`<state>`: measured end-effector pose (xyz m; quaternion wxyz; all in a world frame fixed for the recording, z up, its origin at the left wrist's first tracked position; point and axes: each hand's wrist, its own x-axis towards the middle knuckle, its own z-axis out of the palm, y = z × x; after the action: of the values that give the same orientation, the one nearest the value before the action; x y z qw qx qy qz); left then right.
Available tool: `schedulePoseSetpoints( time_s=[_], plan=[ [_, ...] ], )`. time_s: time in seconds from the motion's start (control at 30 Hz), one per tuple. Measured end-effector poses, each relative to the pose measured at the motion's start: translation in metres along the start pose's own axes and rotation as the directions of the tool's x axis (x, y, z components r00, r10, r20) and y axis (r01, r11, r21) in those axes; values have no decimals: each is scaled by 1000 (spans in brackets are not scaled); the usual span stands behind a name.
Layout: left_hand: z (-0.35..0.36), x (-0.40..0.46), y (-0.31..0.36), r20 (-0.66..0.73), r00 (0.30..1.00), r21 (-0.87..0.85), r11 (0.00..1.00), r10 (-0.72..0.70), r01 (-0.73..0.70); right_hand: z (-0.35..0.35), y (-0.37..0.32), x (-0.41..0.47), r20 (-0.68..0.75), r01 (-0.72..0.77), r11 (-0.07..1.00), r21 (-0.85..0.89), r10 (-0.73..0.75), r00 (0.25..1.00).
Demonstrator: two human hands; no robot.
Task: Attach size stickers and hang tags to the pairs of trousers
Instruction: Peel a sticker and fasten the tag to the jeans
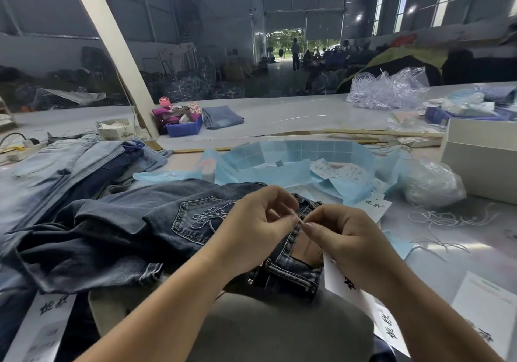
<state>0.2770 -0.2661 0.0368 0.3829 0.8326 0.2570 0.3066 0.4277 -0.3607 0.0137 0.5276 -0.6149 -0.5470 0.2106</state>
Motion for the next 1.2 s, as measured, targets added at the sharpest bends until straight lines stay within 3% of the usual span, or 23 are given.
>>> schedulePoseSetpoints(
  time_s=[0.07,0.13,0.23,0.37,0.53,0.6,0.8,0.9,1.03,1.2],
  plan=[
    [-7,-6,-4,174,985,141,990,4,-29,-3,2,-3,-34,-2,1000,-6,2,999],
    [-9,-12,-9,350,937,384,911,8,-151,-4,2,-7,-43,-20,999,44,22,999],
    [-5,-14,-11,429,903,569,774,9,-278,-2,1,-11,-4,-35,997,66,35,999],
    [-4,-5,-3,185,983,390,918,3,-76,3,-3,-13,20,-18,999,32,18,1000],
    [10,5,9,-4,1000,361,932,-20,20,6,-8,-13,-221,105,968,-229,-156,963],
    [13,10,12,-31,998,323,945,-52,60,6,-11,-14,-233,125,946,-300,-200,952],
    [9,18,10,-5,967,128,959,-256,255,12,-11,-20,-213,129,764,-633,-332,919],
    [8,21,11,-42,925,-29,926,-378,377,21,-16,-24,-220,138,705,-695,-391,894],
    [-3,20,11,130,886,-257,848,-445,464,27,-10,-20,-241,107,708,-699,-373,896],
    [-14,13,7,299,870,-474,731,-391,491,31,-11,-16,-229,40,715,-698,-276,933]
  ],
)
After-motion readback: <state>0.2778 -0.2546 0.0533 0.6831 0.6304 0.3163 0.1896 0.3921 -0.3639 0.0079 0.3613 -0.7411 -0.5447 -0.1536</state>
